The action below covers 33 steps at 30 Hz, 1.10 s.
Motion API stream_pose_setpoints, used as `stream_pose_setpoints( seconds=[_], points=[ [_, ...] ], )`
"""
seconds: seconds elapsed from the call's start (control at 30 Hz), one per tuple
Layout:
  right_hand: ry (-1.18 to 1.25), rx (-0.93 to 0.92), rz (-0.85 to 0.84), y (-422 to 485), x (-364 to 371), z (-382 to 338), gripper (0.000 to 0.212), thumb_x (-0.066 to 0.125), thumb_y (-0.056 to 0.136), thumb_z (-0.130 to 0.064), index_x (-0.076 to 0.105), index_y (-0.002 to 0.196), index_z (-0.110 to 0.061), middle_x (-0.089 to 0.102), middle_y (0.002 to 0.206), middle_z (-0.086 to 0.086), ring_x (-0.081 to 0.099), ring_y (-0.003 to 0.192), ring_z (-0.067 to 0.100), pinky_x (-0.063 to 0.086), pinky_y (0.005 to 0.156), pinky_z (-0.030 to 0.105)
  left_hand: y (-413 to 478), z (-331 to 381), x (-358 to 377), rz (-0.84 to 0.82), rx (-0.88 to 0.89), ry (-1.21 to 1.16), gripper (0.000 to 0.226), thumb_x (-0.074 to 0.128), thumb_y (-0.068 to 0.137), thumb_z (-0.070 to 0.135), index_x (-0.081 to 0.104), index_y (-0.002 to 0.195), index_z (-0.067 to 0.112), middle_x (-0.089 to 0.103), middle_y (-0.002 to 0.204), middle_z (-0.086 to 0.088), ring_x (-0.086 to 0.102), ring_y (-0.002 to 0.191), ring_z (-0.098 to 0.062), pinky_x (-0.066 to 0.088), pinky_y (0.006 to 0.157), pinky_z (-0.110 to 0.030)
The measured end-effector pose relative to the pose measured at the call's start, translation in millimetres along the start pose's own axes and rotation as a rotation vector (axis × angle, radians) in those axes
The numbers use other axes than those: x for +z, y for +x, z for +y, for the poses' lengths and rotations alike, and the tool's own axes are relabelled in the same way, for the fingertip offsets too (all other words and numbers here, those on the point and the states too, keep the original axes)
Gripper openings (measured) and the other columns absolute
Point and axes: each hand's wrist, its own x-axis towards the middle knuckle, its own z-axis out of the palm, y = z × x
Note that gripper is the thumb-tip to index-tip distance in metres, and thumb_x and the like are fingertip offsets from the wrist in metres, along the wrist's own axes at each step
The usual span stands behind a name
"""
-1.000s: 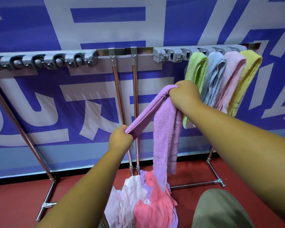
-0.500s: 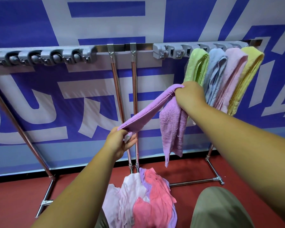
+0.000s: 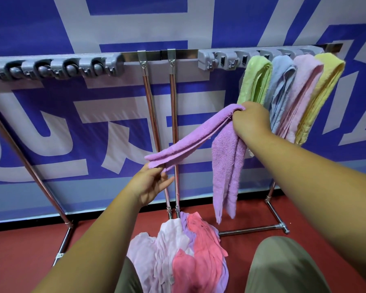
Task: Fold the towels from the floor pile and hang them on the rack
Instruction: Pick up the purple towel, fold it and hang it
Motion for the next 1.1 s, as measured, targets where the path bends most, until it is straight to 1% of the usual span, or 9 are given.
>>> stream_pose_setpoints(
  seconds=[0.17, 0.3, 0.43, 0.57, 0.63, 0.77, 0.9, 1.0, 1.1],
  points=[
    [0.029, -0.013, 0.007, -1, 4, 1, 0.03, 0.047, 0.093, -0.008, 0.046, 0.065, -0.017, 0.049, 0.068, -0.001, 0.052, 0.08, 0.031, 0.034, 0.067, 0.033, 1, 3, -5, -0.001, 0.028, -0.081, 0.02, 0.057, 0.107, 0.003, 0.068, 0.119, 0.015, 0.069, 0.088, -0.002, 0.064, 0.072, -0.009, 0.066, 0.081, -0.032],
    [0.034, -0.012, 0.005, -1, 4, 1, 0.03, 0.047, 0.094, -0.007, 0.044, 0.065, -0.017, 0.047, 0.069, -0.002, 0.049, 0.077, 0.03, 0.033, 0.066, 0.032, -3, 6, -8, -0.075, 0.033, -0.084, 0.026, 0.06, 0.105, 0.006, 0.067, 0.129, 0.013, 0.076, 0.102, -0.007, 0.077, 0.101, -0.023, 0.063, 0.096, -0.041],
    [0.036, -0.013, 0.01, 0, 5, 3, 0.027, 0.046, 0.094, -0.007, 0.05, 0.069, -0.017, 0.05, 0.07, -0.003, 0.052, 0.079, 0.031, 0.034, 0.067, 0.032, -6, 7, -4, -0.042, 0.072, -0.189, 0.025, 0.063, 0.1, 0.003, 0.073, 0.121, 0.013, 0.073, 0.097, -0.002, 0.068, 0.084, -0.009, 0.064, 0.079, -0.024],
    [0.055, -0.008, 0.015, -1, 7, 3, 0.021, 0.045, 0.094, -0.007, 0.06, 0.081, -0.014, 0.054, 0.074, 0.0, 0.055, 0.081, 0.031, 0.036, 0.068, 0.031, -6, 9, -5, -0.09, 0.066, -0.245, 0.022, 0.058, 0.103, 0.004, 0.076, 0.107, 0.016, 0.059, 0.083, 0.0, 0.051, 0.062, -0.004, 0.052, 0.06, -0.015],
    [0.064, -0.006, 0.018, -2, 10, 3, 0.02, 0.045, 0.096, -0.009, 0.063, 0.086, -0.013, 0.058, 0.08, 0.003, 0.055, 0.083, 0.031, 0.037, 0.069, 0.031, -7, 11, -5, -0.097, 0.079, -0.266, 0.022, 0.054, 0.106, 0.004, 0.069, 0.118, 0.014, 0.062, 0.088, -0.003, 0.058, 0.068, -0.007, 0.058, 0.067, -0.018],
    [0.06, 0.005, 0.011, -1, 13, 2, 0.024, 0.044, 0.099, -0.013, 0.056, 0.079, -0.014, 0.054, 0.076, 0.002, 0.052, 0.08, 0.031, 0.033, 0.068, 0.032, -11, 12, 0, -0.125, 0.134, -0.245, 0.03, 0.053, 0.105, -0.003, 0.069, 0.129, 0.005, 0.077, 0.116, -0.014, 0.076, 0.107, -0.024, 0.06, 0.101, -0.037],
    [0.063, 0.034, 0.003, 1, 14, 1, 0.029, 0.044, 0.1, -0.015, 0.049, 0.072, -0.017, 0.054, 0.077, 0.003, 0.051, 0.079, 0.03, 0.033, 0.068, 0.032, -11, 17, 4, -0.077, 0.159, -0.208, 0.027, 0.055, 0.102, -0.006, 0.073, 0.118, 0.007, 0.079, 0.108, -0.007, 0.076, 0.088, -0.011, 0.062, 0.083, -0.021],
    [0.067, 0.032, 0.01, 1, 13, 0, 0.022, 0.044, 0.1, -0.016, 0.057, 0.083, -0.014, 0.06, 0.089, 0.009, 0.053, 0.083, 0.032, 0.036, 0.07, 0.032, -8, 16, 1, -0.068, 0.143, -0.143, 0.026, 0.061, 0.102, -0.002, 0.073, 0.121, 0.01, 0.078, 0.103, -0.003, 0.07, 0.078, -0.006, 0.06, 0.072, -0.015],
    [0.061, 0.034, 0.011, 2, 13, 0, 0.021, 0.043, 0.1, -0.015, 0.057, 0.085, -0.014, 0.061, 0.09, 0.009, 0.054, 0.084, 0.032, 0.035, 0.07, 0.032, -6, 17, -2, -0.078, 0.128, -0.093, 0.03, 0.061, 0.102, -0.002, 0.072, 0.127, 0.01, 0.077, 0.108, -0.002, 0.07, 0.081, -0.008, 0.061, 0.081, -0.02]
  ],
)
